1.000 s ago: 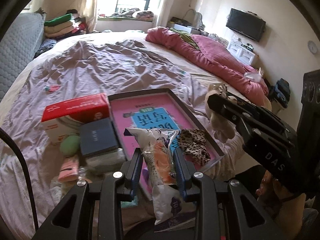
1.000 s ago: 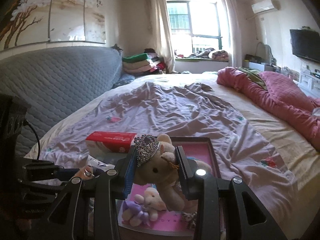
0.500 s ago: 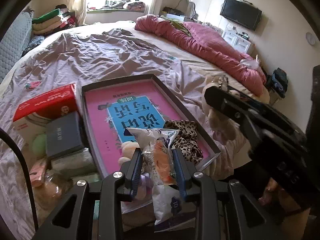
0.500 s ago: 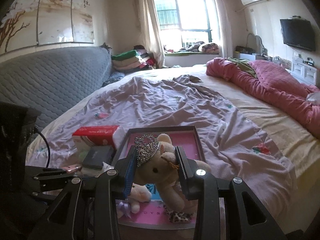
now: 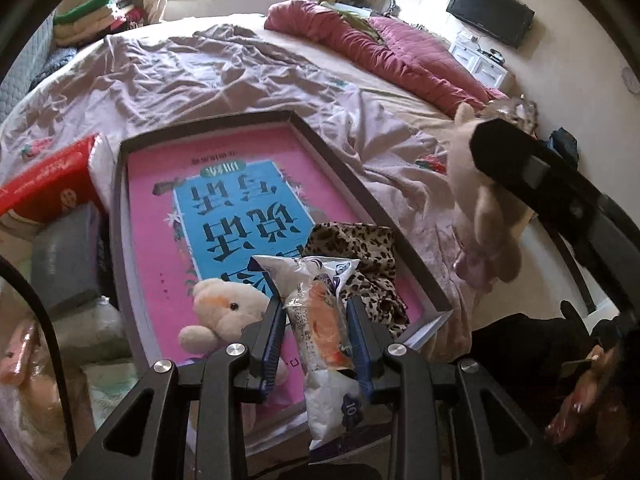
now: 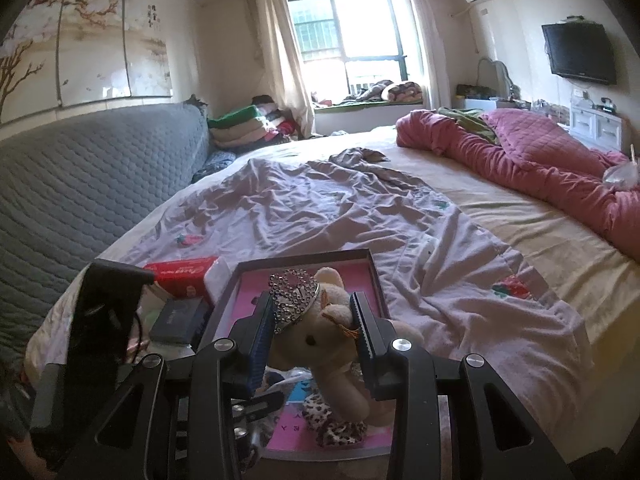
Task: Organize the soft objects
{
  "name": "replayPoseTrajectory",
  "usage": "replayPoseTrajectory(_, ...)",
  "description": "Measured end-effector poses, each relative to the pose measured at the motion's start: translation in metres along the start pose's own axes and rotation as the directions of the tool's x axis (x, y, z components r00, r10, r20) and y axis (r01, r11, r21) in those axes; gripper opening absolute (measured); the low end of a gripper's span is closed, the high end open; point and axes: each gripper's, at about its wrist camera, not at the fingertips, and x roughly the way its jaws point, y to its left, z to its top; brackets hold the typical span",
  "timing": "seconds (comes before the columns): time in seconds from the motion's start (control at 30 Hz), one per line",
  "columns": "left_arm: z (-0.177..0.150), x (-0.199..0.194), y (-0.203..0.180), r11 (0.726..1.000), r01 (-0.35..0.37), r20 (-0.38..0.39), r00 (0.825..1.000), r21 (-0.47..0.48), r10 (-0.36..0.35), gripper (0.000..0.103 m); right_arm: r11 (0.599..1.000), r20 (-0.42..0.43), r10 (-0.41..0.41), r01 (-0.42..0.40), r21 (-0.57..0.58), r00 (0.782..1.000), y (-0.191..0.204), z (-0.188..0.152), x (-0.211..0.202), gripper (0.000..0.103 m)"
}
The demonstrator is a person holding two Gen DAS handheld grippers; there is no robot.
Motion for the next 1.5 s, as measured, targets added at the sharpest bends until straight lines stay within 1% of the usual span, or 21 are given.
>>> replayPoseTrajectory(0.1,0.001,0.008,0.001,1.0,0.007,-0.01,1.0,-0.005,-0.007,0.032,1.0,-0.007,-0.002,0.002,-0.007,1.0,0.001,-0.002,0.004,0.039)
replayPoseTrajectory(0.2,0.003,0.015,0.002,1.0,-0.018,-0.016,1.0,0.004,0.018,0.032,1.0,-0.014,-0.004,0.003,-0.01,1.0,0.001,-0.003,0.007,0.039)
replayPoseTrajectory(0.3,0.004,0.022,0.007,1.0,-0.019,-0.024,1.0,-0.008,0.019,0.032,1.0,-0.016,-0.009,0.009,-0.011,1.0,0.001,-0.003,0.008,0.039)
replayPoseTrajectory(0.43,0.003,0.023,0.01,0.999,-0.033,-0.009,0.999,0.011,0.033,0.032,1.0,-0.026,-0.015,0.014,-0.01,1.0,0.0,-0.006,0.013,0.039)
replayPoseTrajectory(0.6,0.005,0.027,0.016,0.997,-0.074,-0.002,0.997,0.017,0.074,0.032,1.0,-0.035,-0.017,0.017,-0.01,0.999,-0.001,-0.009,0.018,0.039)
replayPoseTrajectory(0.9,0.008,0.024,0.04,0.997,-0.071,0.006,0.997,-0.034,0.071,0.032,1.0,-0.059,-0.02,0.019,-0.012,0.998,-0.001,-0.011,0.027,0.039)
replayPoseTrajectory(1.03,0.008,0.023,0.044,0.997,-0.073,0.018,0.997,-0.034,0.074,0.032,1.0,-0.063,-0.016,0.016,-0.008,0.998,-0.001,-0.012,0.028,0.039)
replayPoseTrajectory(1.17,0.009,0.026,0.047,0.997,-0.068,0.02,0.997,-0.04,0.069,0.032,1.0,-0.103,-0.026,0.024,-0.015,0.994,0.001,-0.017,0.039,0.039)
replayPoseTrajectory(1.33,0.009,0.025,0.049,0.998,-0.048,0.026,0.998,-0.043,0.049,0.032,0.999,-0.125,-0.033,0.031,-0.015,0.992,0.001,-0.022,0.049,0.039)
replayPoseTrajectory(1.5,0.009,0.025,0.049,0.999,-0.041,0.027,0.999,-0.032,0.042,0.032,1.0,-0.153,-0.016,0.016,-0.002,0.988,0.001,-0.028,0.06,0.039)
